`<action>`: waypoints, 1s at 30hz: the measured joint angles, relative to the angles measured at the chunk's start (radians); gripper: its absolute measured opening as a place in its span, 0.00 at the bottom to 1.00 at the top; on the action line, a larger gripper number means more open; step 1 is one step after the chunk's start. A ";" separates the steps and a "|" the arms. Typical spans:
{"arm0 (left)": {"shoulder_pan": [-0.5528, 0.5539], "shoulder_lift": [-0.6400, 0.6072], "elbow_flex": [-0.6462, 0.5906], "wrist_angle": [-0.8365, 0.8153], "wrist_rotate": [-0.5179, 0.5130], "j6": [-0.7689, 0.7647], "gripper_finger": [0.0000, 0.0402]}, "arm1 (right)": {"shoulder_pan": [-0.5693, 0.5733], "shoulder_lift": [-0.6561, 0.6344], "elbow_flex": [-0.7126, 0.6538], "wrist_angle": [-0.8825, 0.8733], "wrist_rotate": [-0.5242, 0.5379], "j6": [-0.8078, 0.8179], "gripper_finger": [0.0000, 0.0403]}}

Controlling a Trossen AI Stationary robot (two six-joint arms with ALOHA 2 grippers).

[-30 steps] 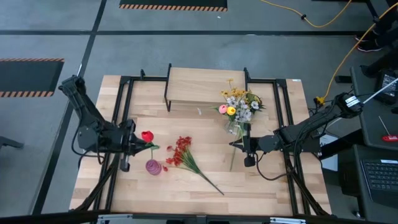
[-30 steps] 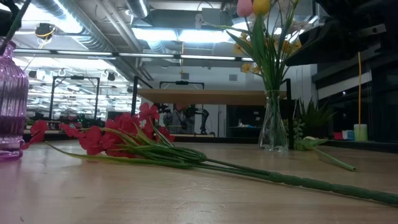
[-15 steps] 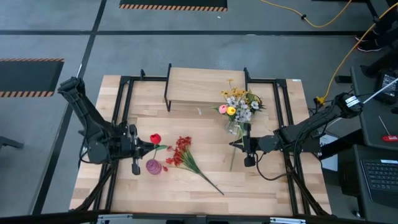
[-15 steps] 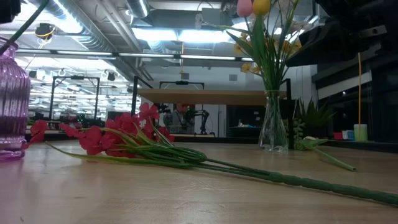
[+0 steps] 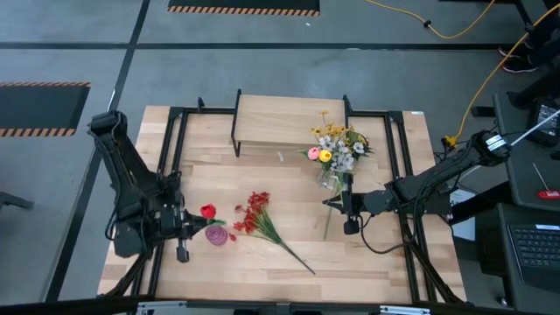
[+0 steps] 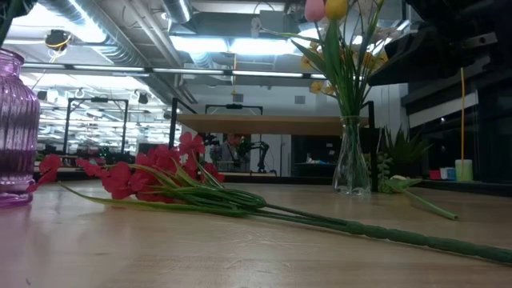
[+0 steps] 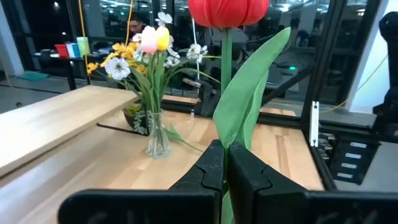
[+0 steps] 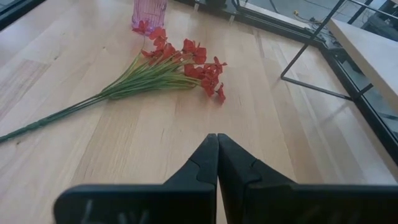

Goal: Pick and place flowers into a vace then onto a shelf
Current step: Put the red flower into the violet vase

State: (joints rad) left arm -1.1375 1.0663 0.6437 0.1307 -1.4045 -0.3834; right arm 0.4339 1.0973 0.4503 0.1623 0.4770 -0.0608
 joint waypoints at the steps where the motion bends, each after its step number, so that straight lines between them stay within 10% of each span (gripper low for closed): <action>1: -0.001 0.012 0.000 -0.002 -0.001 -0.013 0.01 | 0.000 0.000 0.000 0.000 0.000 0.000 0.02; 15: -0.035 0.129 0.000 -0.191 -0.075 -0.349 0.01 | 0.000 0.000 0.000 0.000 0.001 -0.023 0.02; 30: -0.048 0.129 0.000 -0.233 -0.075 -0.389 0.15 | 0.000 0.000 0.000 0.000 0.002 -0.023 0.02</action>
State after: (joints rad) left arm -1.1851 1.1957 0.6434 -0.1023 -1.4792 -0.7727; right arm 0.4340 1.0973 0.4507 0.1627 0.4789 -0.0841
